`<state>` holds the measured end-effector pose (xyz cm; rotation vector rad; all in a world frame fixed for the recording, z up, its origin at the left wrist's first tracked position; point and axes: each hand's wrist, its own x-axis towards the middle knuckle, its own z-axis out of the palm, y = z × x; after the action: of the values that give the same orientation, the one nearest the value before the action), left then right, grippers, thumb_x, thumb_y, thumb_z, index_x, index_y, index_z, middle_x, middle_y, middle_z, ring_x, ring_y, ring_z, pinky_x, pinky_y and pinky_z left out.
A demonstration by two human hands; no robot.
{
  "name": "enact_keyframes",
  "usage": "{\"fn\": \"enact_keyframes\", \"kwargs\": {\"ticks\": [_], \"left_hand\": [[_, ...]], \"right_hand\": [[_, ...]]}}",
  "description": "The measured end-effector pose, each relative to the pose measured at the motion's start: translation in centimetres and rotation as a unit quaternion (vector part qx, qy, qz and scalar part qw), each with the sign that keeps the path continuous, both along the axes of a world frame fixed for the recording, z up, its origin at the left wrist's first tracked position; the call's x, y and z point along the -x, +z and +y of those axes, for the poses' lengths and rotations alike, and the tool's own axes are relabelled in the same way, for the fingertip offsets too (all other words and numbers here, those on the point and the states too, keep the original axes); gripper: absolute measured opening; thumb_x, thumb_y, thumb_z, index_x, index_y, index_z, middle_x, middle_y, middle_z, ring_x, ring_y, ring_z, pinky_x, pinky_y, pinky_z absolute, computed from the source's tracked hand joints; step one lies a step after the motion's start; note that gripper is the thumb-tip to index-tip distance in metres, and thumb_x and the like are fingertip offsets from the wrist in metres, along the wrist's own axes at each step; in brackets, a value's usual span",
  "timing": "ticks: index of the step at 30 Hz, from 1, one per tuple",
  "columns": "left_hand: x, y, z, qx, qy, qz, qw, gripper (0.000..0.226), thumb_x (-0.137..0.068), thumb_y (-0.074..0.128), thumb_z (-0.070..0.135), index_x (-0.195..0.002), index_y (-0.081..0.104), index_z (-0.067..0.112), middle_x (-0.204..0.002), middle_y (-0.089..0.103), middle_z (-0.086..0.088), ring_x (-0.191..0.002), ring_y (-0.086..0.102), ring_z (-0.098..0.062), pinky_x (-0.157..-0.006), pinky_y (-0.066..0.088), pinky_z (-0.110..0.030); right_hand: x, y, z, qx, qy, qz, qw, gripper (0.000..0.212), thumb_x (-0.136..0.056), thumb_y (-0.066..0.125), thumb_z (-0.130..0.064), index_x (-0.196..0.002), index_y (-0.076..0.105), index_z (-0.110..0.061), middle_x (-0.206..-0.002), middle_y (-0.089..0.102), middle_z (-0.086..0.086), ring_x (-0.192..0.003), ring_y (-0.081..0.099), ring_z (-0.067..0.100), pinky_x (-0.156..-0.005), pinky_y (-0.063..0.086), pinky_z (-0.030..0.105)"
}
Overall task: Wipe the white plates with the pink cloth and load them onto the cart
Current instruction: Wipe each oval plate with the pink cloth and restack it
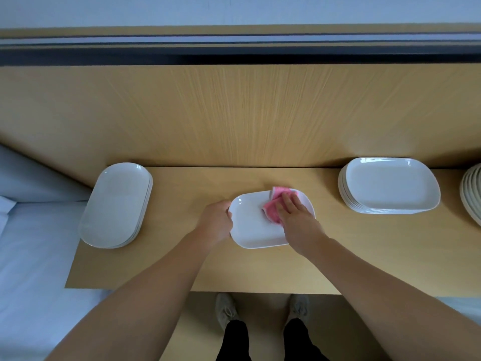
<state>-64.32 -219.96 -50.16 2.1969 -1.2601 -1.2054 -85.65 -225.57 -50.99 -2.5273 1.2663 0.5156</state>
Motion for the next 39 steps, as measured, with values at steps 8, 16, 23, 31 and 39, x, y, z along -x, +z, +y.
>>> {"fn": "enact_keyframes", "kwargs": {"ticks": [8, 16, 23, 31, 39], "left_hand": [[-0.1, -0.3, 0.1, 0.011, -0.004, 0.003, 1.000, 0.033, -0.095, 0.037, 0.005, -0.105, 0.065, 0.018, -0.071, 0.057, 0.002, -0.055, 0.056, -0.016, -0.053, 0.045, -0.022], [-0.3, -0.6, -0.1, 0.009, 0.018, 0.032, 0.999, 0.029, -0.097, 0.038, 0.004, -0.102, 0.065, 0.012, -0.079, 0.060, -0.008, -0.057, 0.057, -0.019, -0.049, 0.049, -0.016], [-0.2, -0.3, -0.2, -0.004, 0.034, 0.042, 0.999, 0.023, -0.095, 0.037, 0.004, -0.082, 0.056, 0.008, -0.072, 0.054, -0.010, -0.055, 0.057, -0.024, -0.062, 0.057, -0.038], [-0.5, -0.6, -0.2, -0.008, 0.039, 0.067, 0.997, 0.024, -0.094, 0.038, 0.005, -0.091, 0.062, 0.003, -0.079, 0.063, -0.020, -0.058, 0.058, -0.022, -0.057, 0.057, -0.033], [-0.2, 0.5, -0.2, 0.003, 0.059, 0.084, 0.995, 0.020, -0.089, 0.043, 0.006, -0.088, 0.063, 0.011, -0.072, 0.065, -0.007, -0.056, 0.062, -0.021, -0.060, 0.057, -0.036]], "right_hand": [[-1.9, -0.9, -0.6, -0.005, 0.025, 0.019, 0.999, 0.072, -0.095, 0.042, -0.015, -0.154, 0.002, -0.004, -0.161, -0.003, 0.018, -0.148, -0.007, 0.036, -0.121, -0.001, 0.038], [-4.1, -0.1, 0.3, -0.001, 0.085, -0.023, 0.996, 0.069, -0.097, 0.042, -0.021, -0.154, 0.006, -0.007, -0.162, 0.001, 0.013, -0.149, -0.007, 0.034, -0.118, -0.009, 0.035], [-5.5, -0.3, 0.6, -0.040, 0.154, -0.087, 0.983, 0.065, -0.091, 0.050, -0.012, -0.152, 0.025, -0.008, -0.161, 0.015, 0.011, -0.150, -0.002, 0.032, -0.121, -0.008, 0.033], [-5.2, 0.6, -0.4, -0.080, 0.198, -0.130, 0.968, 0.053, -0.091, 0.053, -0.008, -0.143, 0.045, -0.011, -0.156, 0.032, 0.001, -0.149, 0.010, 0.019, -0.103, -0.022, 0.009], [-4.8, 2.0, 0.5, 0.003, 0.173, -0.122, 0.977, 0.061, -0.056, 0.072, -0.005, -0.115, 0.068, -0.019, -0.123, 0.061, 0.002, -0.113, 0.047, 0.027, -0.082, 0.044, 0.041]]}}
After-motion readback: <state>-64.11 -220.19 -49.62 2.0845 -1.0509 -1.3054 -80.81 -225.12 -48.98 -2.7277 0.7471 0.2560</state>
